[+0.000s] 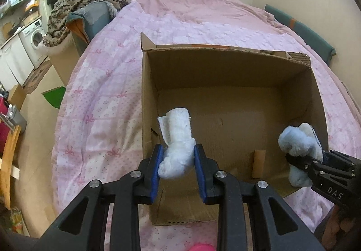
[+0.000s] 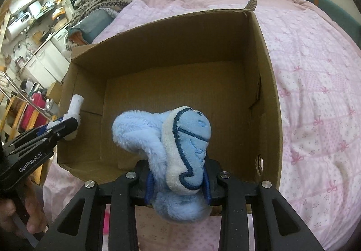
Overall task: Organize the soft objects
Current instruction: 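Carry the slipper and sock over the box and open the left gripper, then lower the blue plush slipper into the box and open the right gripper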
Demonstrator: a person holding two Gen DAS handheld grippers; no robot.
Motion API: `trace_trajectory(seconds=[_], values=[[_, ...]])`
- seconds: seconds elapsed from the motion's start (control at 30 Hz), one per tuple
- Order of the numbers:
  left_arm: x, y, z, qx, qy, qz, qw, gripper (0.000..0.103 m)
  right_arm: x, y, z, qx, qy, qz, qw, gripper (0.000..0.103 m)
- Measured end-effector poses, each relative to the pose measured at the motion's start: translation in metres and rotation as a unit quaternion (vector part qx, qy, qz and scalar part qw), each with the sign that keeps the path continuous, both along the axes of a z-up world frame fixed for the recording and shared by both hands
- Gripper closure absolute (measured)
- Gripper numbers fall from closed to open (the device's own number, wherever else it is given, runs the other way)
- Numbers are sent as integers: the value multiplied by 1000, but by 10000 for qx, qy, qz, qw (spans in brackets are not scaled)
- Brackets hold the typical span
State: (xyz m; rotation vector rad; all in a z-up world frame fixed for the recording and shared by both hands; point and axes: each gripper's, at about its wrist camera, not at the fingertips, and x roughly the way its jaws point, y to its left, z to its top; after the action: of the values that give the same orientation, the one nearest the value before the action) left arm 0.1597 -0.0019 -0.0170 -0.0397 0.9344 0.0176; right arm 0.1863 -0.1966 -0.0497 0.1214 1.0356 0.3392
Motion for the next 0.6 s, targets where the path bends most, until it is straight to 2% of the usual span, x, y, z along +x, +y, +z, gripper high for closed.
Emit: trace_trajectory(seconds=[0.17, 0.27, 0.3, 0.33, 0.4, 0.53, 0.6], values=[[-1, 3, -2, -68, 77, 69, 9999, 79, 0, 0, -1, 6, 26, -9, 10000, 67], [-2, 0, -1, -102, 65, -25, 9999, 72, 0, 0, -1, 25, 37, -18, 10000, 63], [-3, -1, 0, -76, 43, -46, 10000, 67, 0, 0, 0, 41, 32, -18, 10000, 62], [-4, -3, 2, -39, 7, -63, 10000, 58, 0, 0, 0, 72, 28, -22, 10000, 62], [-5, -4, 4, -113, -33, -107, 9999, 48, -1, -1, 4, 125, -62, -38, 9999, 60], [-8, -6, 8, -173, -77, -129, 9997, 40, -2, -5, 11, 271, -205, -73, 9994, 57], [-9, -6, 9, -160, -108, -110, 9998, 40, -2, -6, 11, 349, -188, -92, 9992, 52]])
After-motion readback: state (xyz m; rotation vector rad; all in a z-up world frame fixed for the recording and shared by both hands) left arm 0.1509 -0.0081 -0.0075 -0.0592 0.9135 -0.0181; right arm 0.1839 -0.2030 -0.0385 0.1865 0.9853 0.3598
